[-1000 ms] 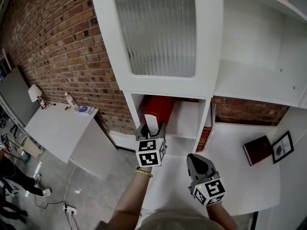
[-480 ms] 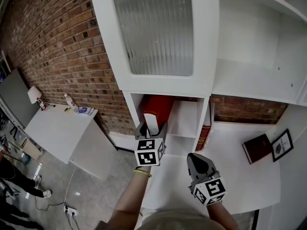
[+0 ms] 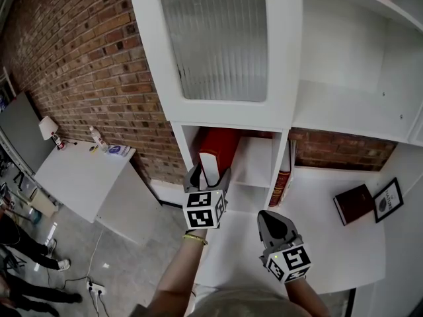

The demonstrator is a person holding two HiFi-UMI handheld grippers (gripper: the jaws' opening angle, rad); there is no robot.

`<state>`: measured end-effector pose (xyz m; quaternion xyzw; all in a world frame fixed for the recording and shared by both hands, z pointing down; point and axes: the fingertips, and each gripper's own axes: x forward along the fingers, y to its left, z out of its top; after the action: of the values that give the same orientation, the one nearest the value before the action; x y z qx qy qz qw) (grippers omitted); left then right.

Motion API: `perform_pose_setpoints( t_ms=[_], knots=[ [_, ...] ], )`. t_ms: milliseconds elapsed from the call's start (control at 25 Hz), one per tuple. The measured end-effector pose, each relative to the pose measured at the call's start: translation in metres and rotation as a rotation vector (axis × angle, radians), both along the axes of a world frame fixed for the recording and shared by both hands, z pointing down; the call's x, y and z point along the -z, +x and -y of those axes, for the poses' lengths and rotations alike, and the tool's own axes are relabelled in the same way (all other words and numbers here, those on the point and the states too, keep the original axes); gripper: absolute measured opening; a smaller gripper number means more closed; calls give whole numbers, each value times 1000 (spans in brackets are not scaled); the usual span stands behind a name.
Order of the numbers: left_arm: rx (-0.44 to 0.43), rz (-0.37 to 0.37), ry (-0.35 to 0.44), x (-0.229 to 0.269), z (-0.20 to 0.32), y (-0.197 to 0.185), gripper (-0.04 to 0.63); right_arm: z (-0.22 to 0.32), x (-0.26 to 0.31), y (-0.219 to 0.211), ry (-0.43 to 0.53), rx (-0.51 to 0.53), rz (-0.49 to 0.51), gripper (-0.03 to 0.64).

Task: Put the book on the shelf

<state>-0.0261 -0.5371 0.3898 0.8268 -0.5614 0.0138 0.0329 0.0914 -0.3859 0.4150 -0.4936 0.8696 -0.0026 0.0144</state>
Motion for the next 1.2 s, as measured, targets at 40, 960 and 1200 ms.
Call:
perform_pose_setpoints(
  t_ms=[40, 960, 1200],
  knots=[
    [2, -2, 1, 1, -2, -1, 357, -1, 0, 0, 0, 1, 0, 6],
    [73, -28, 28, 10, -80, -17, 176, -37, 1, -13, 9, 75, 5, 6],
    [106, -48, 20, 5, -109, -20, 53, -50, 0, -16, 11, 98, 5, 6]
  ],
)
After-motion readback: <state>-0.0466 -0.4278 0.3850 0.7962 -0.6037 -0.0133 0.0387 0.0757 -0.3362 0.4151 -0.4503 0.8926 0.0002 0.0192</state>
